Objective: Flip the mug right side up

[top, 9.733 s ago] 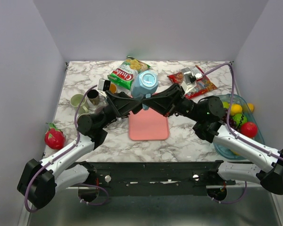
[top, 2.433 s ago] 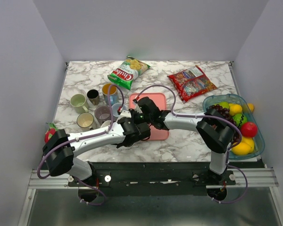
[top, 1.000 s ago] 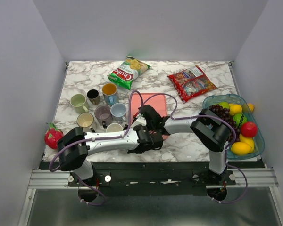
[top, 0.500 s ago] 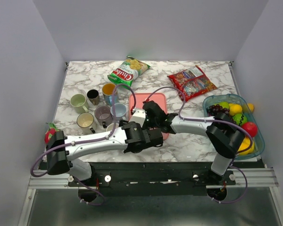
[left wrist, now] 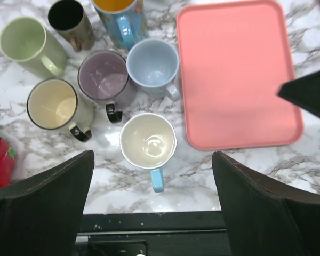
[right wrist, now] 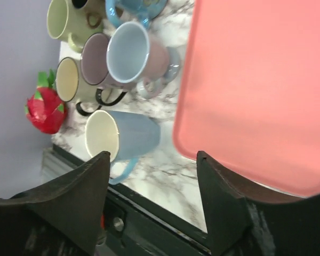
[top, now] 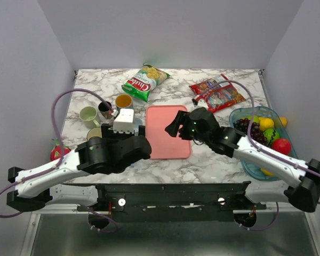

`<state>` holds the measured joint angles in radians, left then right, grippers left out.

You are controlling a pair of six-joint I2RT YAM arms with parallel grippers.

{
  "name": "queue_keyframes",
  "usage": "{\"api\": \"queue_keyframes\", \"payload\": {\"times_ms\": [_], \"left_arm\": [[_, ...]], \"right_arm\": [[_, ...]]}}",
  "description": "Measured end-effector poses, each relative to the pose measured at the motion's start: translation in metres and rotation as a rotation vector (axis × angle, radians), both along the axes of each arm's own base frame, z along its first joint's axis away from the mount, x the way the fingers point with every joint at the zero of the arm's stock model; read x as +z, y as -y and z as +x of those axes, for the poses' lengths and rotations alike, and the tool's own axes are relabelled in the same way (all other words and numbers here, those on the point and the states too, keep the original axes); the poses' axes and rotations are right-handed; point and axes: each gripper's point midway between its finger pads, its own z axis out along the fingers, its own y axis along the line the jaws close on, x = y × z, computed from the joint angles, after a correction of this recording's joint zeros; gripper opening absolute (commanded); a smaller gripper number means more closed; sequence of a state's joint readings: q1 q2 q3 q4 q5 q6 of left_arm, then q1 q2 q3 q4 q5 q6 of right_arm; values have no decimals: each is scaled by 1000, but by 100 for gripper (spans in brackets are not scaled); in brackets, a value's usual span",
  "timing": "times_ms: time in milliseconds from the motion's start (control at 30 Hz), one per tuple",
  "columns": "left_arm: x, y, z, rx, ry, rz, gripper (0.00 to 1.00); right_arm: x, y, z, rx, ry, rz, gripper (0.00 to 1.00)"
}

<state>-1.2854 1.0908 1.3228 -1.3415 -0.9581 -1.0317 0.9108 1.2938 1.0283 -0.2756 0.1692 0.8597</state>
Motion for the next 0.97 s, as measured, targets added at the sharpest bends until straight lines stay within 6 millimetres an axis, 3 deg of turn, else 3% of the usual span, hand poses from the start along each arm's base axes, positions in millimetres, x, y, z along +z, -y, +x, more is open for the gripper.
{"api": "queue_keyframes", "payload": {"times_ms": [200,233,267,500,967], "left_arm": [[39,-25,0,-87,144,-149,99],[46,-30,-1,-101,173,-187,99],[52,-34,-2,-113,200,-218,99],[92,-66,-8,-151,340,-375,99],[88,-56,-4,-167,327,-274,99]], "right_arm": [[49,69,-11,-106,153,-71,89],[55,79,-13,-119,172,-83,98],[60,88,-15,-131,187,-96,100],[73,133,-26,-196,226,-198,100],[86,179,-44,-267,260,-227,100]]}}
